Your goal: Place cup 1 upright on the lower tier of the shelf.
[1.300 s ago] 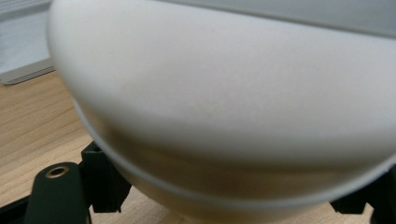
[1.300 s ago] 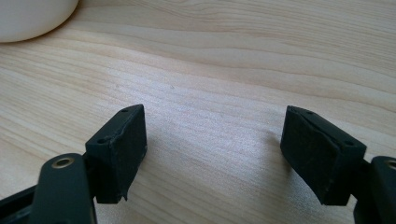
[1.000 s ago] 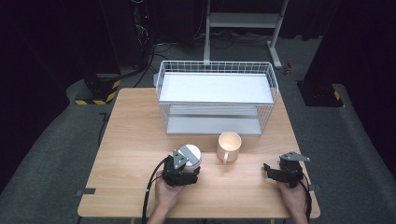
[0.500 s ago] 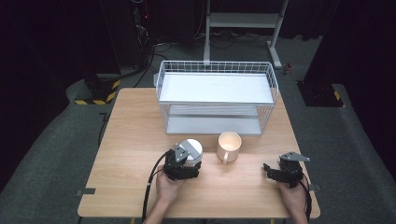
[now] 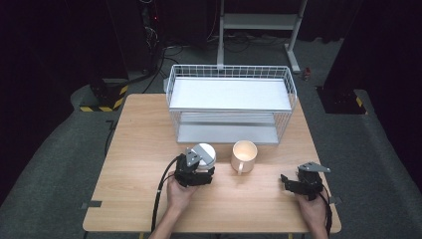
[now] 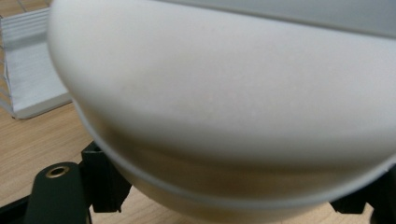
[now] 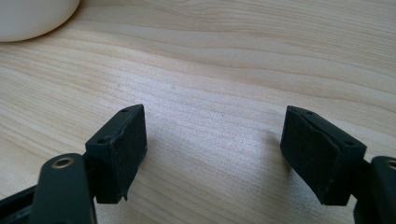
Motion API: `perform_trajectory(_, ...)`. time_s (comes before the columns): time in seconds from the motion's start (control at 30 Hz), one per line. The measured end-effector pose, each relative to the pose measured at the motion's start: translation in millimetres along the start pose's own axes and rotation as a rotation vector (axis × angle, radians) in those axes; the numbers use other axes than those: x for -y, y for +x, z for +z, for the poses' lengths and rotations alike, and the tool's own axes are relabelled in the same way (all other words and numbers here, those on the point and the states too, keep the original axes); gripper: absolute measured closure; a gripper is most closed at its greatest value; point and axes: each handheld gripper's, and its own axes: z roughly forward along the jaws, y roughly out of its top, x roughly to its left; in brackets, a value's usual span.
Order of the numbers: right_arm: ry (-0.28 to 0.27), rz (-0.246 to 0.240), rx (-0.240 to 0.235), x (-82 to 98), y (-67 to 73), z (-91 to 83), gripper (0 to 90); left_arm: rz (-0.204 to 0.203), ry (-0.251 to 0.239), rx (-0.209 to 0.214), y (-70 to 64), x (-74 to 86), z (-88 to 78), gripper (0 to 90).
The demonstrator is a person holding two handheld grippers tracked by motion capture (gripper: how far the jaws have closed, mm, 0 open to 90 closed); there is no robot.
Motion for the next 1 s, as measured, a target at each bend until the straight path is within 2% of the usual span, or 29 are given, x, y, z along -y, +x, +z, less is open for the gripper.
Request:
perform_trajectory(0.03,0.000,0.000,0.000,0.0,0.0,0.0,22.9,-0.015,0.008,-0.002,1.8,-1.0,0.8,19.3)
perform_trajectory(0.27,0.000,0.000,0.000,0.0,0.0,0.0,22.9,-0.014,0.006,-0.011,7.6,-9.2,2.5,19.3)
perform_trajectory(0.4,0.000,0.001,0.000,0.0,0.0,0.0,22.9,-0.029,0.004,-0.004,11.4,-11.5,3.9,19.2)
perform_trajectory(0.43,0.000,0.000,0.000,0.0,0.0,0.0,22.9,-0.029,0.008,-0.015,12.8,-12.9,5.6,19.3)
perform_trajectory(0.63,0.000,0.000,0.000,0.0,0.0,0.0,22.9,-0.030,0.005,-0.020,17.1,-19.4,7.4,19.3)
perform_trajectory(0.67,0.000,0.001,0.000,0.0,0.0,0.0,22.9,-0.046,-0.002,-0.013,19.6,-21.1,8.8,19.3)
perform_trajectory(0.87,0.000,0.001,0.000,0.0,0.0,0.0,22.9,-0.033,0.007,-0.035,25.0,-28.9,14.6,19.3)
perform_trajectory(1.0,0.000,0.000,0.000,0.0,0.0,0.0,22.9,-0.054,0.000,-0.028,29.3,-30.7,19.1,19.3)
